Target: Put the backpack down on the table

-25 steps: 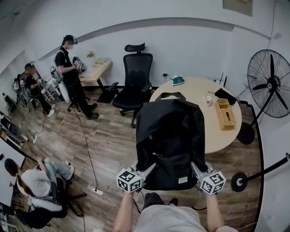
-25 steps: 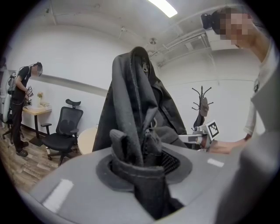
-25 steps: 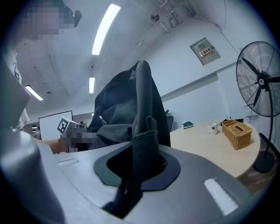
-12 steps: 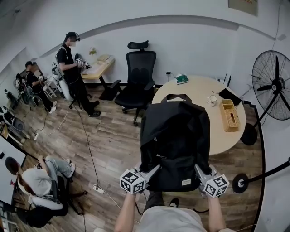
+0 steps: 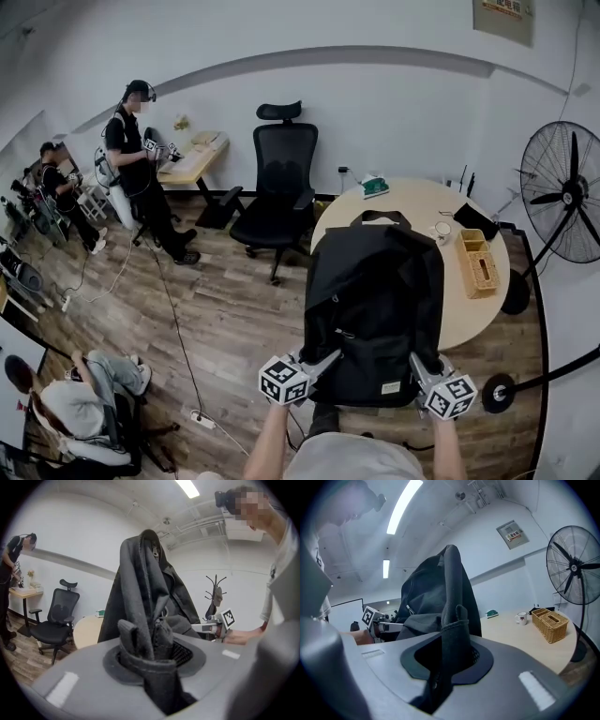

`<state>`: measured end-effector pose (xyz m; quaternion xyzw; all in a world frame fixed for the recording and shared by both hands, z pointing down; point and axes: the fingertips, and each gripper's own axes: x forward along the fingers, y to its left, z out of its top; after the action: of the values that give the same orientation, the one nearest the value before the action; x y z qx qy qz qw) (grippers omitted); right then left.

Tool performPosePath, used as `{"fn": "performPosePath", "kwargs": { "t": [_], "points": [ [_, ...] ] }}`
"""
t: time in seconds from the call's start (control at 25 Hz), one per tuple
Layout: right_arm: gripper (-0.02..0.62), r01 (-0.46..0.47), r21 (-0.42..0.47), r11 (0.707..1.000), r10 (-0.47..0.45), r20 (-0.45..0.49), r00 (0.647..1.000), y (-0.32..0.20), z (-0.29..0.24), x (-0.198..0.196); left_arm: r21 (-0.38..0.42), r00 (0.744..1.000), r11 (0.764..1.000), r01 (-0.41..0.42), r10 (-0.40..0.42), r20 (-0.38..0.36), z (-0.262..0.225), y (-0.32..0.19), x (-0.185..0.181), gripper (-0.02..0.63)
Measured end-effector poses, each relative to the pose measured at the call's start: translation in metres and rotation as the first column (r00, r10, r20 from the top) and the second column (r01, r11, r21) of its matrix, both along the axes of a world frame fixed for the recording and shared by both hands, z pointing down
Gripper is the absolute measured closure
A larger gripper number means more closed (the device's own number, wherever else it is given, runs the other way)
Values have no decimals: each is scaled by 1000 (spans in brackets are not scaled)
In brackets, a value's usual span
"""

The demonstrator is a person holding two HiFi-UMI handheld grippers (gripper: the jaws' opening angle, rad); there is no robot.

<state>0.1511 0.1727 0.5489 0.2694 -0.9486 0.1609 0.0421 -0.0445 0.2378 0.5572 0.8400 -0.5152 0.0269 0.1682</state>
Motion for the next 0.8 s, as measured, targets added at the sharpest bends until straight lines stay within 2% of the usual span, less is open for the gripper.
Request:
{"fn": "performPosePath", "kwargs": {
  "t": [0.4, 0.6, 0.8],
  "points": [
    [546, -147, 11, 989, 147, -45, 988, -67, -14, -46, 24, 990, 991, -134, 135, -40, -4, -97, -53, 423],
    [546, -213, 9, 977, 213, -62, 975, -83, -15, -72, 30, 978, 980, -196, 197, -61, 0, -127, -81, 423],
    [546, -239, 1, 971, 238, -89, 967, -93, -13, -112, 23, 974, 978, -208, 209, -85, 6, -142, -121, 423]
  ]
}}
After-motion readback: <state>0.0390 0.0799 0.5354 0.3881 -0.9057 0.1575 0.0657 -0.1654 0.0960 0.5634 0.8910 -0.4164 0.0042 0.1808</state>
